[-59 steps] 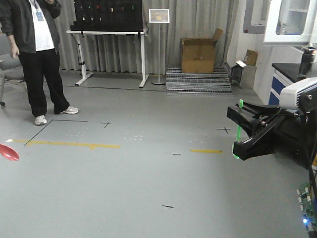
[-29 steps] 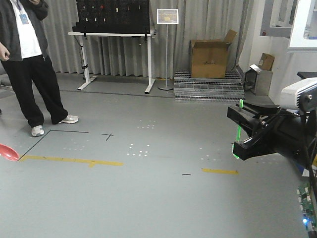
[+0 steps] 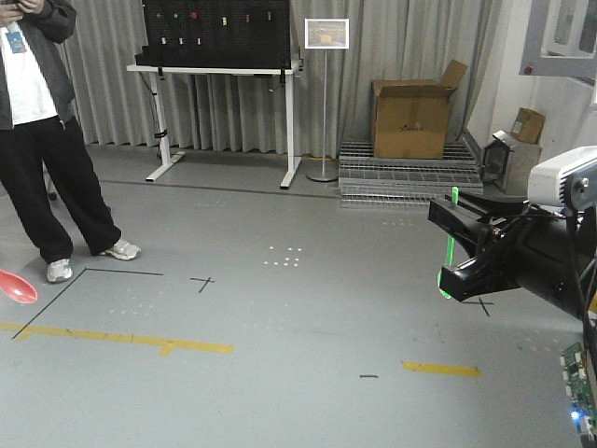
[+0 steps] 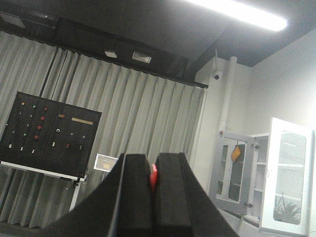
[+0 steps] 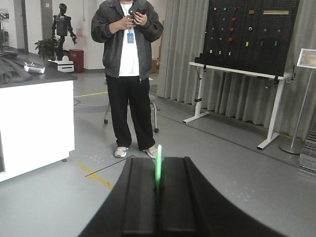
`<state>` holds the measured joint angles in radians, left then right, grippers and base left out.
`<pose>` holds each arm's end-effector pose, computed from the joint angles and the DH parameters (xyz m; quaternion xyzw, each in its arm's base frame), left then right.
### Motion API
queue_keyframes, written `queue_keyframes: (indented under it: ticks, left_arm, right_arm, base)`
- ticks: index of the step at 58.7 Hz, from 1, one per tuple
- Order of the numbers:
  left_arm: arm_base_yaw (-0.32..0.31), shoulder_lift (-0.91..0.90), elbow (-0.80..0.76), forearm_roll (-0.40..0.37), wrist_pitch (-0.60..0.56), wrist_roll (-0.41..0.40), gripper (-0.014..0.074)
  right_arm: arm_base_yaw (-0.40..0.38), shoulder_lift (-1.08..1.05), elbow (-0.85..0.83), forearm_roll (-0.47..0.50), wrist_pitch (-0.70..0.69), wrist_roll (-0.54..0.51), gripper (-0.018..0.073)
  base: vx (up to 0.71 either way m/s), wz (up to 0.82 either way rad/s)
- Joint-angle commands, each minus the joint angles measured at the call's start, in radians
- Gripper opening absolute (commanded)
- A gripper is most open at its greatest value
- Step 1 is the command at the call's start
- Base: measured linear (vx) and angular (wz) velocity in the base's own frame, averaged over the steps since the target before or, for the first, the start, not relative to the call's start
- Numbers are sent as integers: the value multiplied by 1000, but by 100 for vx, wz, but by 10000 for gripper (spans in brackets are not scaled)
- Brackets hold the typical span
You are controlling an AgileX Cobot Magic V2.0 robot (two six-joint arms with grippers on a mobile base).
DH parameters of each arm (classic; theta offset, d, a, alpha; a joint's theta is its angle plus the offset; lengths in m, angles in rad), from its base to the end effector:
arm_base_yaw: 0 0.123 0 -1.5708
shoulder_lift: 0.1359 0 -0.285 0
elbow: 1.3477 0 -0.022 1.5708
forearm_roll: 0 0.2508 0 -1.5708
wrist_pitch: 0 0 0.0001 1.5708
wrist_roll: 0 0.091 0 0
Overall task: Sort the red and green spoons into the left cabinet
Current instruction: 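Drive the base across the room holding both spoons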
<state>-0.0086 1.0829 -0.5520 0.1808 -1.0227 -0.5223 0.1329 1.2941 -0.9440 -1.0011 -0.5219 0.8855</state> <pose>0.2133 -0.0158 0.3513 -0.0332 0.4812 -0.2253 0.8465 0.2829 0.0763 0.3643 -0.2157 0.6605 0.1785 0.6967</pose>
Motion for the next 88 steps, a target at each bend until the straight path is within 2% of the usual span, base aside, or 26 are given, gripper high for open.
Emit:
queue_keyframes:
  ticks: [1,88]
  left_arm:
    - [-2,-18,-23,-16,-67,-6,10]
    - [-2,-18,-23,-16,-67,-6,10]
  right_arm:
    - [-2,-32,-30,29,-44,-2,-9]
    - [-2,-32,-30,14,-44,-2,-9]
  base:
    - [54,6]
    - [53,-3]
